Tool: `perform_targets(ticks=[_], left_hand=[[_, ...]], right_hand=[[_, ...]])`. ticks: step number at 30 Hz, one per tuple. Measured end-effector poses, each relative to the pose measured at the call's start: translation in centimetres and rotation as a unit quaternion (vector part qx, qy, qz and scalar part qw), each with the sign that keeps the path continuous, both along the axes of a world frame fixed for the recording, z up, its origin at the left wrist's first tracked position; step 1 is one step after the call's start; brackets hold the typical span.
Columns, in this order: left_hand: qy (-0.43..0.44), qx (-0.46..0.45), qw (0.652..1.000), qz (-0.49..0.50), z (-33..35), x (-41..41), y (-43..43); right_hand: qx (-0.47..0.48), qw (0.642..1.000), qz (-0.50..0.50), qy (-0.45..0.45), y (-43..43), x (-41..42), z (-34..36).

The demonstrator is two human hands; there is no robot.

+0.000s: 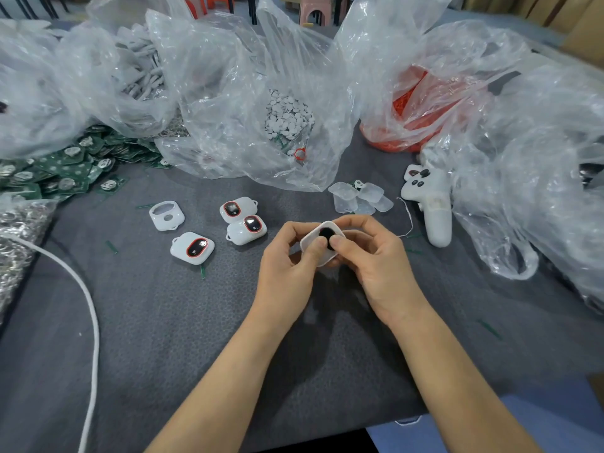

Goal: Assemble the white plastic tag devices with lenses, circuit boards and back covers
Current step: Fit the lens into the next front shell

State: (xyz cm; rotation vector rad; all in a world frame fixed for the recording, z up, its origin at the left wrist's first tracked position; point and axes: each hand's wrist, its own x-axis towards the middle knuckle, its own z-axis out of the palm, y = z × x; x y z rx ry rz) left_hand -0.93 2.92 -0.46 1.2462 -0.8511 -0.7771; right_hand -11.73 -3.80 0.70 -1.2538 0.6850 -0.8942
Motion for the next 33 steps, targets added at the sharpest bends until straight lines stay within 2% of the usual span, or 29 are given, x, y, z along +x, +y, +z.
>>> perform_targets(ticks=[4,9,15,21,27,30,33], left_hand=[[-0.006,-0.015,0.999,-0.046,0.37,-0.19,0.19],[-0.013,-0.028,0.999,-0.034,0.55,-0.46,0.28],[-0.068,-0.026,0.997,-0.016,0.57,-0.7,0.39],[-0.119,-0.01,0.992,0.032,0.46,-0.91,0.38],[-0.158,-0.004,0.986,0.044,0.56,-0.96,0.39],[-0.19,-0.021,0.98,0.053,0.68,-0.92,0.38],[-0.237,-0.042,0.969,0.059,0.69,-0.76,0.38]], right_hand=[[0.089,0.994,-0.003,-0.062,-0.25,-0.14,0.13],[0.07,0.997,-0.007,-0.044,-0.17,-0.05,0.13],[0.12,0.99,0.031,-0.073,-0.15,-0.14,0.37],[0.098,0.99,0.088,-0.048,0.07,0.1,0.25],[0.071,0.993,0.092,-0.029,0.18,0.11,0.21],[0.038,0.997,0.066,0.001,0.23,0.11,0.25],[-0.037,0.998,0.019,0.052,0.21,-0.06,0.34]])
